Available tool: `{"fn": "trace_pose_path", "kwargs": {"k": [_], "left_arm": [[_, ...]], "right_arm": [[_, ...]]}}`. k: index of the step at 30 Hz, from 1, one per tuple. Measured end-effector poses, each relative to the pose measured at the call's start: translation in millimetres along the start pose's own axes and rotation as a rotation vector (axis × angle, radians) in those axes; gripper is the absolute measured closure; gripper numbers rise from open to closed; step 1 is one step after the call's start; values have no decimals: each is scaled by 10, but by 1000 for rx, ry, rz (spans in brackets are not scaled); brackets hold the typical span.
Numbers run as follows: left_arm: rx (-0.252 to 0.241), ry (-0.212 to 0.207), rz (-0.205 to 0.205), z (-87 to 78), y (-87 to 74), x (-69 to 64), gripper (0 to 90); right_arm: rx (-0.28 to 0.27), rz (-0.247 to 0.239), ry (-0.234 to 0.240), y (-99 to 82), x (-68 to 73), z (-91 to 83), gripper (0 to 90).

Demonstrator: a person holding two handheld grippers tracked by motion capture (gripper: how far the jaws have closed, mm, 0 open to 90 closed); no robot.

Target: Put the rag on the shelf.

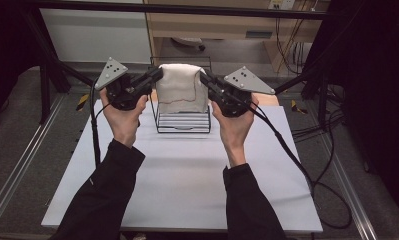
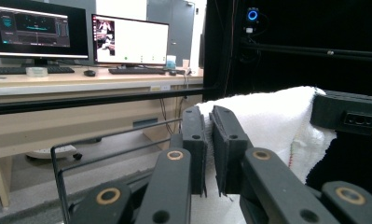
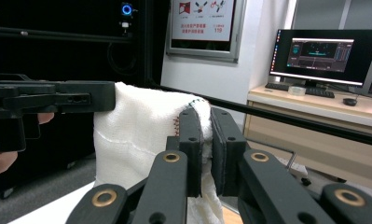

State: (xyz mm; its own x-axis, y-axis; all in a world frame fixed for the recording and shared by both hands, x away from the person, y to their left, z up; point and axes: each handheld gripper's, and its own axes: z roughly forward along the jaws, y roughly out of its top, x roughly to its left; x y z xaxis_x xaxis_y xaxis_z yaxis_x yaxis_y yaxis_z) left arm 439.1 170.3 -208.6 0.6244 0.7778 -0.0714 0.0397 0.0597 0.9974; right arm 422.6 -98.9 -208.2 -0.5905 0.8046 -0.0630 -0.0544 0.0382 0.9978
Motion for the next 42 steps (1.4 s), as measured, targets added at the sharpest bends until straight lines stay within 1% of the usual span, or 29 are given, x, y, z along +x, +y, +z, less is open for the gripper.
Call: {"fn": "trace_pose_path", "kwargs": {"k": [1, 2, 3, 5, 8, 9, 16, 23, 26, 30, 32, 33, 34, 35, 36, 39, 42], "left_arm": [[-3, 1, -4, 9, 23, 8, 839], [-4, 9, 3, 23, 66, 16, 839], [-4, 9, 3, 23, 66, 16, 839], [-9, 13, 6, 32, 101, 28, 839], [-19, 16, 0, 46, 151, 47, 838], [-24, 22, 6, 59, 187, 59, 839], [-30, 32, 11, 118, 285, 106, 839], [-31, 37, -2, 208, 382, 203, 840], [-32, 41, 1, 240, 410, 240, 840], [-31, 49, 5, 294, 448, 288, 840], [-33, 48, 1, 319, 468, 317, 840], [-32, 47, -4, 332, 477, 333, 840], [-34, 46, -13, 347, 486, 349, 840], [-33, 49, -13, 359, 493, 364, 840], [-31, 52, -10, 370, 499, 378, 840], [-33, 58, -17, 403, 512, 404, 840], [-30, 61, -8, 453, 532, 438, 840]], "right_arm": [[-5, -2, -3, 36, -1, 26, 836], [-7, -5, -3, 52, -3, 36, 836], [-7, -5, -3, 52, -3, 36, 836], [-15, -7, -7, 117, -13, 75, 836], [-24, -2, -8, 162, -26, 114, 836], [-26, 0, -8, 175, -27, 126, 836], [-36, 3, -14, 264, -64, 208, 837], [-37, -8, -23, 397, -113, 352, 836], [-37, -10, -26, 417, -129, 391, 837], [-38, -5, -27, 434, -173, 485, 837], [-39, 2, -27, 442, -195, 522, 837], [-39, 2, -27, 442, -195, 522, 837], [-39, 6, -25, 449, -213, 559, 837], [-39, 6, -25, 449, -213, 559, 837], [-37, 5, -24, 454, -228, 595, 837], [-39, 4, -24, 459, -238, 625, 837], [-37, 7, -29, 467, -279, 690, 837]]}}
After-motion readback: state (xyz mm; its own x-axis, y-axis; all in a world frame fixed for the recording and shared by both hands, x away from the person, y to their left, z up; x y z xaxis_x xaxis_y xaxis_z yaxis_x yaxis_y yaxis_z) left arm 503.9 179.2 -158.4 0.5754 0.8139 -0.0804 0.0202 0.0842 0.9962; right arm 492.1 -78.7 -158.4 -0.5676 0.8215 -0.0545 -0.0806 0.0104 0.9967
